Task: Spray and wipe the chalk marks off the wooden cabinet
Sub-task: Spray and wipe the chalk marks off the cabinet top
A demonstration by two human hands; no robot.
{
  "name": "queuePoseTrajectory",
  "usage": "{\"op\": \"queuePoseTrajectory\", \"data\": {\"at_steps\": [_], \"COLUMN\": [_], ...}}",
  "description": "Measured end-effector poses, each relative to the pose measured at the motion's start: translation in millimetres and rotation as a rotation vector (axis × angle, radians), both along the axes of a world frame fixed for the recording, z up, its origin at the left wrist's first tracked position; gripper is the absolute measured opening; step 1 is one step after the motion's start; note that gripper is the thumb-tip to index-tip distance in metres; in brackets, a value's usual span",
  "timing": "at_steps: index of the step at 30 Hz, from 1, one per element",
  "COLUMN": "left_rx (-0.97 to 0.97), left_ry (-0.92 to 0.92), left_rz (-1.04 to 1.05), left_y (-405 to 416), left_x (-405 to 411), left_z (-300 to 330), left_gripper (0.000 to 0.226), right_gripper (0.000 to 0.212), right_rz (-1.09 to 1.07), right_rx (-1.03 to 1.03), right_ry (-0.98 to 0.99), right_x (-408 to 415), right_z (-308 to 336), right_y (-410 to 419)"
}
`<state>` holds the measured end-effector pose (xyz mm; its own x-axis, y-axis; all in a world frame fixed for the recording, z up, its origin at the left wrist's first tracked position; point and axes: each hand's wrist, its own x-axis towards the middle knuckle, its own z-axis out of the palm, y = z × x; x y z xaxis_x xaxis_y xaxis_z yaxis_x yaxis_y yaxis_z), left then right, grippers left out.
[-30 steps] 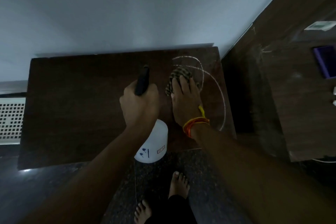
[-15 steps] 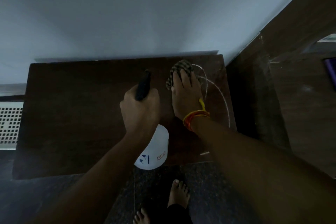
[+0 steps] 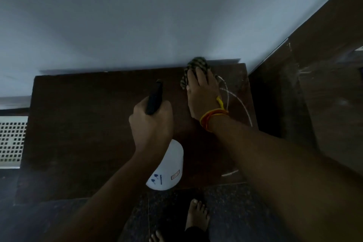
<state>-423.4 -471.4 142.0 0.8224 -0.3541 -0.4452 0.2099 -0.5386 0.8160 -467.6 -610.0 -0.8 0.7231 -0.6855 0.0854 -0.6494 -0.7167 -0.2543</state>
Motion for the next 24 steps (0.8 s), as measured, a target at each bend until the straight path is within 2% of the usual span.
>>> {"op": "queuePoseTrajectory", "data": {"at_steps": [5,9,13,17,24], "left_rx": [0.026,0.032,-0.011,-0.026,0.023], "left_ry": [0.032,0.046,0.067,0.068,0.040], "left_rz": [0.015,0.036,0.010,0.008,0.008], "left_y": [0,-8,-15,-17,-20], "left_x": [3,12,18,13,12], "left_z": [3,6,3,5,6], "left_gripper": [0.027,0.021,0.018,0.028,0.022], "right_gripper": [0.047,0.048,0.046,0.046,0.050], "right_rz": [-0.025,-0.022,-0.026,-0.002,-0.003], "right_rx": [-0.011,0.011,0.002,0.016,0.006], "right_ry": [0.017,0.051,-0.002,-0.021,0.041], "right_x": [-4,-26,-2,19,-16], "right_z": [1,6,4,4,2], "right_y": [13,39,20,-5,8]}}
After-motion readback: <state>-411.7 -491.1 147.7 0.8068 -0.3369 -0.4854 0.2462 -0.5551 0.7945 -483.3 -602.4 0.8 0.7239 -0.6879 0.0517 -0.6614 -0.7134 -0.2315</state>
